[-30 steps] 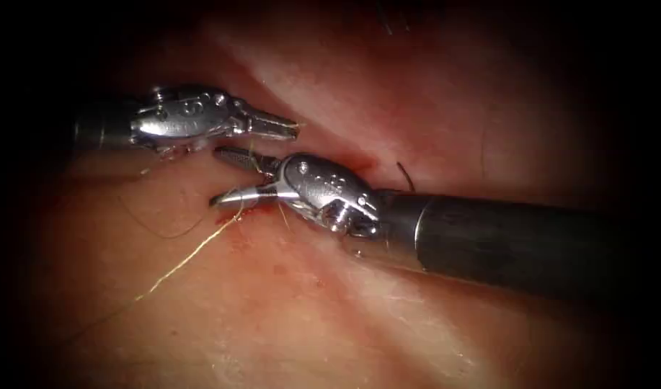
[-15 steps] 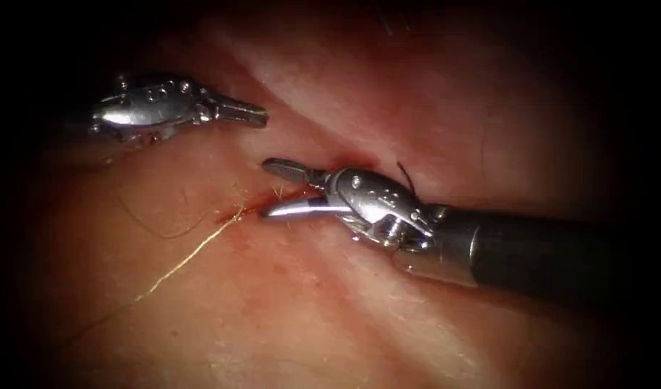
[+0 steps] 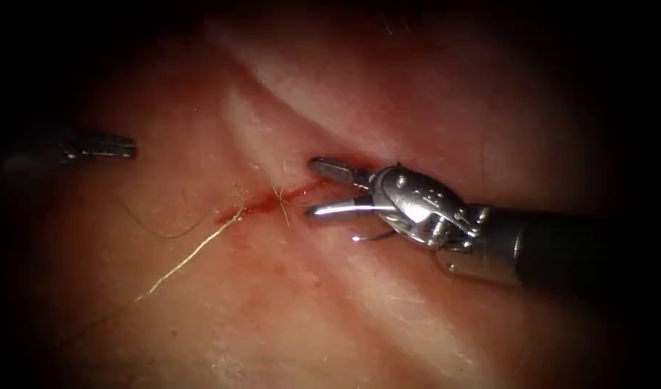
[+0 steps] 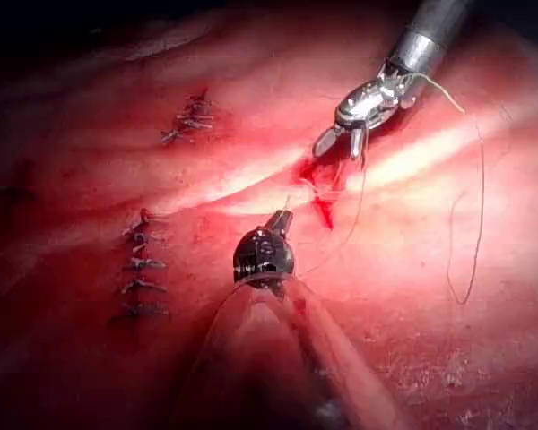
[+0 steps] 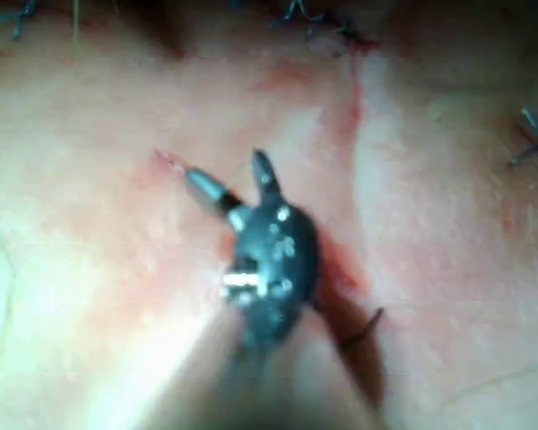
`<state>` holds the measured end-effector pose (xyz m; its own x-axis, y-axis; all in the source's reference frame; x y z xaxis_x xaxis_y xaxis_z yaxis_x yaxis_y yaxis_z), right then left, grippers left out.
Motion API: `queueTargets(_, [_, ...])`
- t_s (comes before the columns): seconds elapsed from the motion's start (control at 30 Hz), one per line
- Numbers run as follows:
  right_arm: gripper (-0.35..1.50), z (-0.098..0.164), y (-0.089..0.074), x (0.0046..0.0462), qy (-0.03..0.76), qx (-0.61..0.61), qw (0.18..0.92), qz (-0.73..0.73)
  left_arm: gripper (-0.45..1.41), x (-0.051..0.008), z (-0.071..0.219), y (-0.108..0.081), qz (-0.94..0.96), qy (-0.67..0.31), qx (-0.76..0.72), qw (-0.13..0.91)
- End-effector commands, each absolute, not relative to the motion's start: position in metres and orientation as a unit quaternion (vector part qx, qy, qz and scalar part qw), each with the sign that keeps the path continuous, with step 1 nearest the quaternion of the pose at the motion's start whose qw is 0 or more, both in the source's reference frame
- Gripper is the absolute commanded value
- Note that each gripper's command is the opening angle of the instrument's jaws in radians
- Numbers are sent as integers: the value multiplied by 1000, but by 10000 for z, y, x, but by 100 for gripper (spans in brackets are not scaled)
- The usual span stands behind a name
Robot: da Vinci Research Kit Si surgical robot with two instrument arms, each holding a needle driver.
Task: Wound Closure
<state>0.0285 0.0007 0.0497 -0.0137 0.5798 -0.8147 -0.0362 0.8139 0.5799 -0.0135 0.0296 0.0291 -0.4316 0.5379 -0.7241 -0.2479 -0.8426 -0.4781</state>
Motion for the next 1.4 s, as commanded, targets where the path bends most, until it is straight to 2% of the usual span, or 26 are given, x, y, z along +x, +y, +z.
queueTargets(0.03, [148,503,8,294,675,201,672,228,-45,-134,299,290,832,-151,-476,239])
queueTargets(0.33, [148,504,7,288,674,200,673,229,-45,-101,343,239,833,-135,-462,273])
queueTargets(0.43, [148,504,8,279,673,199,674,230,20,-94,356,229,831,-134,-457,289])
queueTargets(0.5, [148,506,9,270,672,198,675,232,36,-90,363,223,831,-131,-452,294])
queueTargets(0.63, [148,507,9,252,668,193,678,237,41,-73,376,215,842,-125,-435,293])
queueTargets(0.7, [148,508,9,240,666,189,680,241,34,-58,382,210,850,-125,-416,297])
queueTargets(1.03, [148,507,25,171,654,180,687,262,29,7,343,204,860,-130,-374,323])
queueTargets(1.2, [148,506,29,143,653,167,694,254,29,-12,281,235,849,-124,-405,317])
queueTargets(1.4, [147,506,31,117,652,152,705,234,37,-92,216,300,827,-107,-463,300])
